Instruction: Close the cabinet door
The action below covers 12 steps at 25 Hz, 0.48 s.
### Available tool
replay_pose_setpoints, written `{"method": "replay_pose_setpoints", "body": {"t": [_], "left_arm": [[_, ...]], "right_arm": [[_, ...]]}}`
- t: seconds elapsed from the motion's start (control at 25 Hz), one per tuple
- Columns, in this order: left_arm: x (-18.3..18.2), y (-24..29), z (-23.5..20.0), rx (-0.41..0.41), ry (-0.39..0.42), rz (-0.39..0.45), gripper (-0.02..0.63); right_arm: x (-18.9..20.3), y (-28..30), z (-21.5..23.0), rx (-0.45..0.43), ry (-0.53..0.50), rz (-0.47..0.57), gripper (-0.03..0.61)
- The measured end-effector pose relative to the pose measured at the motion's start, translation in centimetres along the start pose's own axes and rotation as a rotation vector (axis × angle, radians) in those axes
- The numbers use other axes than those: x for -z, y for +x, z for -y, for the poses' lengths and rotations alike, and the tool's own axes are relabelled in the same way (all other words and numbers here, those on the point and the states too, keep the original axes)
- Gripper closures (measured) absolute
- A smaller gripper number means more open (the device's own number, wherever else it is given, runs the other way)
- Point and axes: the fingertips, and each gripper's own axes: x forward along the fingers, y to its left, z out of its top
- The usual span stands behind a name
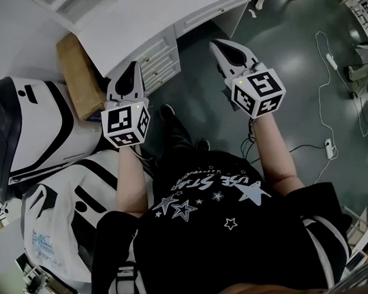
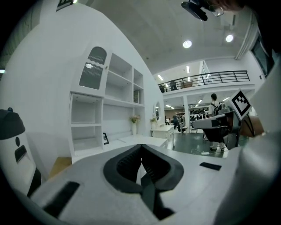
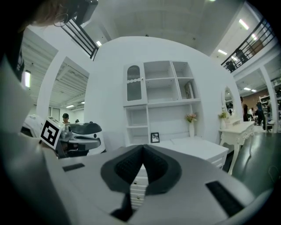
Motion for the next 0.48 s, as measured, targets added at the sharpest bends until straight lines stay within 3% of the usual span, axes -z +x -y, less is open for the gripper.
{"method": "replay_pose_setpoints", "body": {"t": [0.48], "left_arm": [[5.0, -4.1, 0.9, -0.1, 0.01, -0.095, 0.606]], "right_arm": [[4.5, -1.8, -1.0, -0.008, 0.042, -0.064, 0.574]]}}
